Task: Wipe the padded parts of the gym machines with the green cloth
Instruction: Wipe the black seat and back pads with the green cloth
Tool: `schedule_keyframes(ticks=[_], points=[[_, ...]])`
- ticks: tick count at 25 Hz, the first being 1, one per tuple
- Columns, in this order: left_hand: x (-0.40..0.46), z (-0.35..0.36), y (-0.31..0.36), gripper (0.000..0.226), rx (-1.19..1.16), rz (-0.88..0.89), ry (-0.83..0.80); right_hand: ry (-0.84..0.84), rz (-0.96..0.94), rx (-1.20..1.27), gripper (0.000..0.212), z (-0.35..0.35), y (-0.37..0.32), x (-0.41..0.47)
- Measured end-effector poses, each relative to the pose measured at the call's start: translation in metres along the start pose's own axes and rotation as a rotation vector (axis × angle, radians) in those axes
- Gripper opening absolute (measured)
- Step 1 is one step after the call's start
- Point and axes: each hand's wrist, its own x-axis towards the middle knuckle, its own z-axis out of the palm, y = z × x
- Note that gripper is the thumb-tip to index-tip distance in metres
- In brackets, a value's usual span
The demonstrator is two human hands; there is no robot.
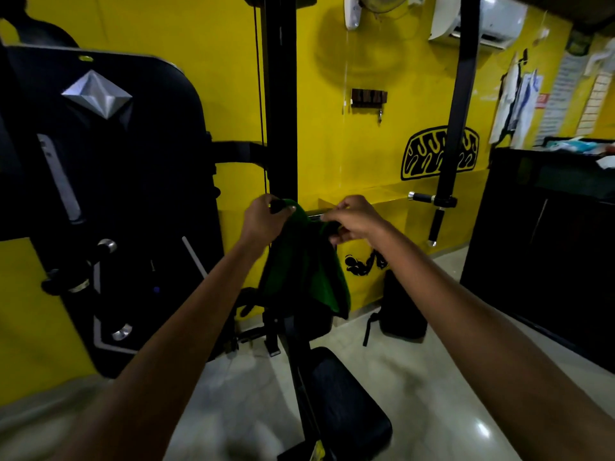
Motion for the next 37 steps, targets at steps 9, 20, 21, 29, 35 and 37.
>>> schedule_keyframes(ticks=[9, 20, 21, 29, 35, 37], points=[[-0.011, 0.014, 0.008, 0.04, -0.191, 0.141, -0.216, -0.116, -0.099, 0.039, 0.015, -0.001, -0.035, 0.0], [-0.008, -0.019, -0.008, 0.017, -0.601, 0.152, -0.281, -0.311, -0.175, -0.303, 0.019, -0.039, 0.015, 0.012], [-0.007, -0.021, -0.009, 0.017, -0.585, 0.133, -0.26, -0.272, -0.196, -0.155, 0.018, -0.037, 0.016, 0.013], [0.011, -0.005, 0.029, 0.051, 0.265, 0.273, -0.374, -0.041, -0.449, -0.03, 0.026, -0.008, -0.002, 0.017], [0.003, 0.003, 0.026, 0.015, -0.17, 0.191, -0.282, -0.371, -0.112, -0.098, 0.044, -0.035, 0.036, -0.003], [-0.003, 0.0, 0.022, 0.011, -0.243, 0.149, -0.312, -0.377, -0.037, -0.117, 0.048, -0.04, 0.056, -0.005]])
